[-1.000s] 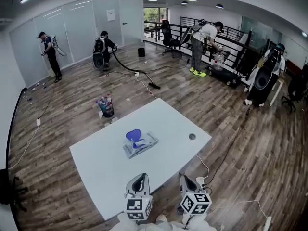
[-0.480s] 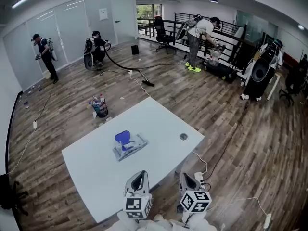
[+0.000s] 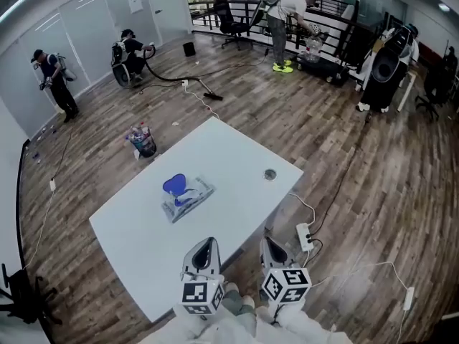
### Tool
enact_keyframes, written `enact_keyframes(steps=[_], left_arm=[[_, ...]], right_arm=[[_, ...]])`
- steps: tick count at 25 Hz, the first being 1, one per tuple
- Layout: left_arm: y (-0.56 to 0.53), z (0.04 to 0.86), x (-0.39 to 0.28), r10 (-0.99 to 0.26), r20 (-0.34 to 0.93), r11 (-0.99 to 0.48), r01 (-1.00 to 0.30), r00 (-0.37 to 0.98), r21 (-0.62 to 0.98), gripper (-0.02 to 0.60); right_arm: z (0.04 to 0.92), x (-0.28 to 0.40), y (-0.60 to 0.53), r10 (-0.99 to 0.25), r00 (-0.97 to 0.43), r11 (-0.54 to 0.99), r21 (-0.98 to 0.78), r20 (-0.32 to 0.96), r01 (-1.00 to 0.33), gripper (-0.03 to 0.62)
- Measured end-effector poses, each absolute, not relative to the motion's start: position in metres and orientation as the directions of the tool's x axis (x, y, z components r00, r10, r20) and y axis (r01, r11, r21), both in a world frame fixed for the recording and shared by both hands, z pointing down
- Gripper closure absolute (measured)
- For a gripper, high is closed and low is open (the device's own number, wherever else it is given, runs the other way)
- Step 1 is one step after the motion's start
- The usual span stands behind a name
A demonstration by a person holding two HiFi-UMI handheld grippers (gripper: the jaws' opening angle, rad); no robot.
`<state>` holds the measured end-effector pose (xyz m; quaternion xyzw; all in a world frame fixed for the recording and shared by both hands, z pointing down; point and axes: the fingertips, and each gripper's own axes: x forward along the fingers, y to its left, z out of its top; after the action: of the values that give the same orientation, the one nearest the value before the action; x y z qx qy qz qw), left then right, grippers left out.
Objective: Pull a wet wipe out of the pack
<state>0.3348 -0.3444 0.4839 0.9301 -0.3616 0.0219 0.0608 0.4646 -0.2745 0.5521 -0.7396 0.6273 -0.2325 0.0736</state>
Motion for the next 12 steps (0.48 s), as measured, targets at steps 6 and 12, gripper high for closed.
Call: enact_keyframes(steps=[6,12], left_arm=[[-0.349,0.486,0.352,-0.634,0.099,-0.759,-0.642,0.767,0.109,0.574],[-0.365,0.487,0.338,-0.650,0.100,-0.746,-0.658,0.753,0.105,0.574]], right_arm=[[0.553,0.463,-0.274,-0.957,0.116,-0.217,-0.394,0.264,-0.893,0.585],[0.548,0.448,-0.304,-0.964,0.077,-0.172,-0.376,0.254,-0.911,0.585]])
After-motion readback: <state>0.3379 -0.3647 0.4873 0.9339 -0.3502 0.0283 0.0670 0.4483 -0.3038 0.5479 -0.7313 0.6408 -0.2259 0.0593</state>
